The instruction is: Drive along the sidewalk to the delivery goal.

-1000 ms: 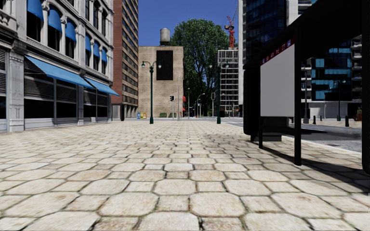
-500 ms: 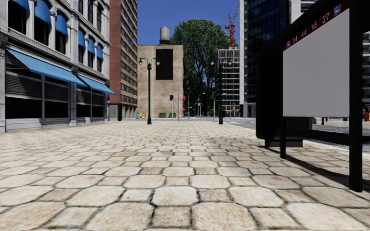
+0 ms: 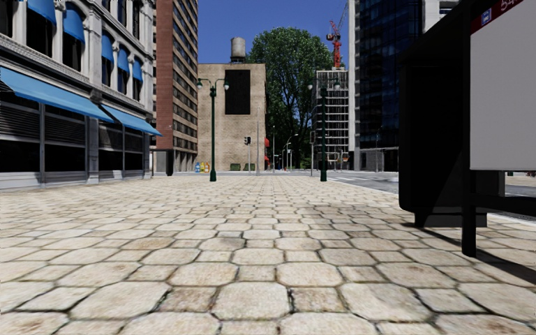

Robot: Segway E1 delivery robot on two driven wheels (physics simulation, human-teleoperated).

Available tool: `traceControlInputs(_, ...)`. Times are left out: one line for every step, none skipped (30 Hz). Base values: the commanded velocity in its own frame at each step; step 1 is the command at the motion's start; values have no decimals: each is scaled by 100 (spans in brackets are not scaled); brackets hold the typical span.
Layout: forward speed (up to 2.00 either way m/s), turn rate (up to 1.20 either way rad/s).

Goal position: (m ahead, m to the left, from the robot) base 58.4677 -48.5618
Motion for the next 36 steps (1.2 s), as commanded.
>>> traceControlInputs(200, 0)
traceControlInputs(200, 0)
traceControlInputs(200, 0)
traceControlInputs(200, 0)
traceControlInputs(200, 0)
traceControlInputs(200, 0)
traceControlInputs(200, 0)
traceControlInputs(200, 0)
traceControlInputs(200, 0)
traceControlInputs(200, 0)
traceControlInputs(200, 0)
traceControlInputs(200, 0)
traceControlInputs(200, 0)
traceControlInputs(200, 0)
traceControlInputs(200, 0)
traceControlInputs(200, 0)
traceControlInputs(200, 0)
traceControlInputs(200, 0)
traceControlInputs(200, 0)
traceControlInputs(200, 0)
traceControlInputs(200, 0)
traceControlInputs(200, 0)
traceControlInputs(200, 0)
traceControlInputs(200, 0)
traceControlInputs(200, 0)
traceControlInputs(200, 0)
traceControlInputs(200, 0)
traceControlInputs(200, 0)
traceControlInputs(200, 0)
traceControlInputs(200, 0)
traceControlInputs(200, 0)
traceControlInputs(200, 0)
traceControlInputs(200, 0)
traceControlInputs(200, 0)
traceControlInputs(200, 0)
traceControlInputs(200, 0)
